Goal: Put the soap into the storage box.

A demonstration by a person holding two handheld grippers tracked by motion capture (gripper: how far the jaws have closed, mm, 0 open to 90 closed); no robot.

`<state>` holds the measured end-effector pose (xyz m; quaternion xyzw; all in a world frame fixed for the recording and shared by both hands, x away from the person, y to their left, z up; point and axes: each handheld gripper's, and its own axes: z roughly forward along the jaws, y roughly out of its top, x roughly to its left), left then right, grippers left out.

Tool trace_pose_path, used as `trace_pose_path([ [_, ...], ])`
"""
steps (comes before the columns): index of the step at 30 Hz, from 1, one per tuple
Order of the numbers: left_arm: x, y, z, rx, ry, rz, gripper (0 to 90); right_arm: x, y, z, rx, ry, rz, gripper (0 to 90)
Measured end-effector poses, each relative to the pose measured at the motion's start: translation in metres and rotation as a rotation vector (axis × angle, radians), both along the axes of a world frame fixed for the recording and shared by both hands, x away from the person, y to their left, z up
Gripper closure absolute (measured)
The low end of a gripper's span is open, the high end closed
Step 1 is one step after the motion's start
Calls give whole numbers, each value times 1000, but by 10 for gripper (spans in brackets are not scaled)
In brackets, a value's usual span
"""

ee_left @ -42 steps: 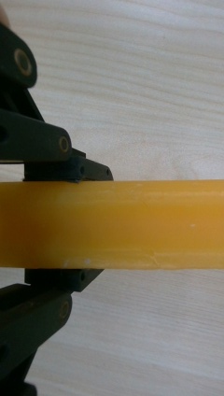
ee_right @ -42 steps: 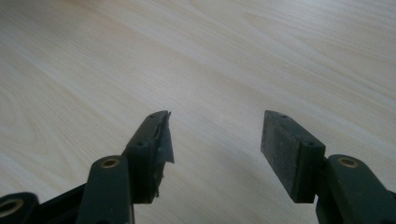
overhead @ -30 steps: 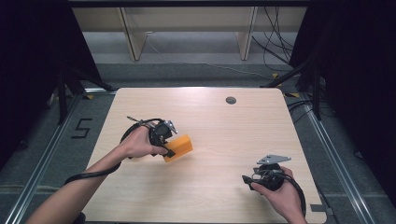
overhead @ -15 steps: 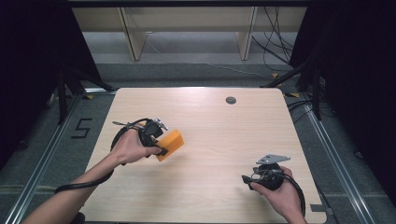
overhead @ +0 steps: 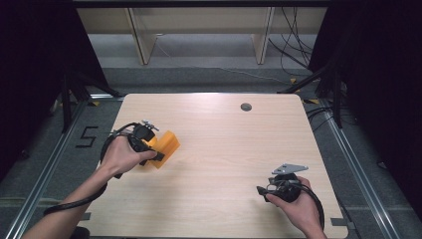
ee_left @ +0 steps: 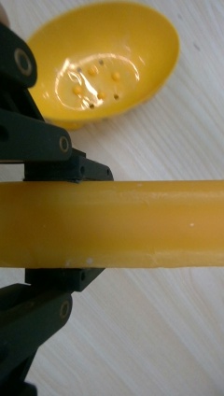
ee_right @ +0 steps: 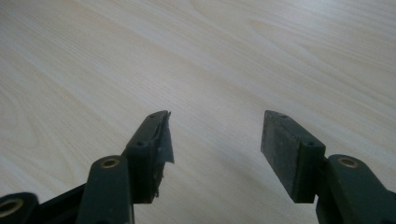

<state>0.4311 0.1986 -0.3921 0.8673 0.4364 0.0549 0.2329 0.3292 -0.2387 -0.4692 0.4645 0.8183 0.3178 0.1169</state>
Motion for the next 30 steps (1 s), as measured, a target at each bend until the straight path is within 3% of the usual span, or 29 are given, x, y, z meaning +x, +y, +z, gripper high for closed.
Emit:
trace_pose_path([
  [1,0,3,1,-11,-5,30,605,1,-1,-1,-11,-13,13,427],
  [3,0,10,3,-23,-8,61,605,0,0,0,2,6,2,427],
  [5,0,13,5,-14,-10,77,605,0,0,0,1,2,3,427],
  [6,1,16,6,-12,-6,87,605,1,-1,0,-18,0,15,427],
  [11,2,29,9,-36,20,168,606,1,1,0,3,14,-1,427],
  [13,3,35,11,-36,23,233,606,1,0,-1,-4,3,9,427],
  [15,5,38,11,-34,30,246,605,1,1,0,5,15,-3,427],
  [16,8,41,11,-40,38,296,605,1,2,0,4,15,-1,427],
  [19,13,47,10,-22,49,335,606,1,2,0,3,12,3,427],
  [24,24,53,5,7,49,351,605,2,2,0,6,14,2,427],
  [25,26,53,4,7,48,355,606,2,1,0,-25,12,16,427],
  [26,26,53,4,7,48,355,605,2,1,0,-25,12,16,427],
  [27,27,53,3,6,46,365,605,3,1,-1,-6,-6,18,427],
  [28,30,52,2,29,51,396,605,2,2,0,-3,8,8,427],
  [29,32,52,2,34,49,395,605,2,1,1,-15,15,9,427],
  [30,33,51,1,33,50,402,605,2,2,0,6,4,6,427],
])
